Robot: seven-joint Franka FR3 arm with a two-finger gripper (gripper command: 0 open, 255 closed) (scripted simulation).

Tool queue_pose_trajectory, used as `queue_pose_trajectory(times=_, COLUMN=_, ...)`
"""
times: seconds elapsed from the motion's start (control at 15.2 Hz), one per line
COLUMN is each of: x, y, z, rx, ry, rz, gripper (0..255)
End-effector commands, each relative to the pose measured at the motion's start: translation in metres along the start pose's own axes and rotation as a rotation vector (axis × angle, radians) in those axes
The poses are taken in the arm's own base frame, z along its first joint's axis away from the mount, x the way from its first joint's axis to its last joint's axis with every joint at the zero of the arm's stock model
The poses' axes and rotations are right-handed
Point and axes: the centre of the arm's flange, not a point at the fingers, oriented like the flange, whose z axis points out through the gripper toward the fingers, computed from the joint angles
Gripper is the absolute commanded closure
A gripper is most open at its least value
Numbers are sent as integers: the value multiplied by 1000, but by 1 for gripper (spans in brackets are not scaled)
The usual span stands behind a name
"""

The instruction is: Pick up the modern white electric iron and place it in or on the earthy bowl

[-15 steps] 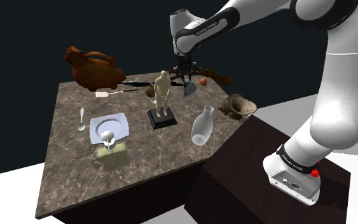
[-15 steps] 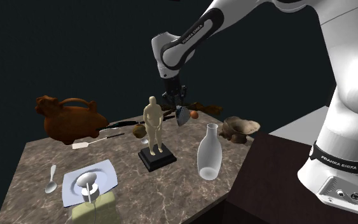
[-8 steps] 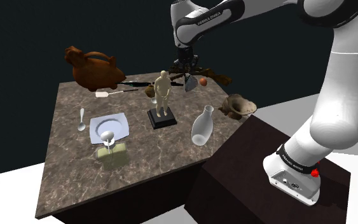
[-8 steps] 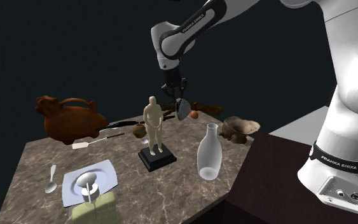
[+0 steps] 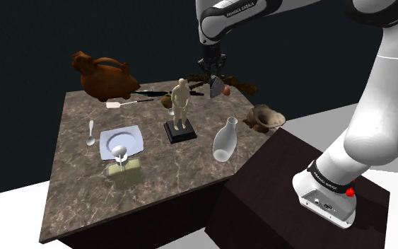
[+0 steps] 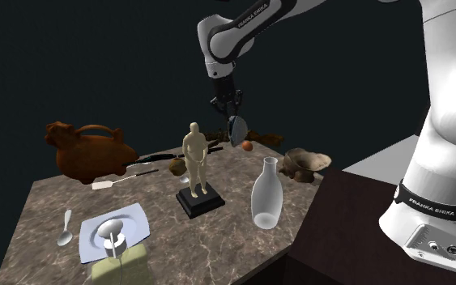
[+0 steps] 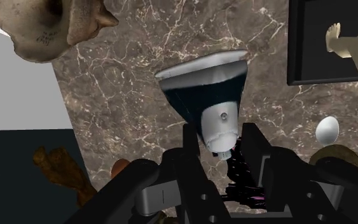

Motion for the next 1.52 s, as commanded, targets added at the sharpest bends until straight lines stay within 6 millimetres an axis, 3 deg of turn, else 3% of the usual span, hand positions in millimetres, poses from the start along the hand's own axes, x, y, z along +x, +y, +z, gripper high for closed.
queue_pose_trajectory(times=0.0, x=-5, y=22, z=1, rx=0, ry=0, rz=0, gripper=255)
queue_pose_trajectory(times=1.45, x=-59, y=304, z=39, rx=0, ry=0, rz=0, gripper=255)
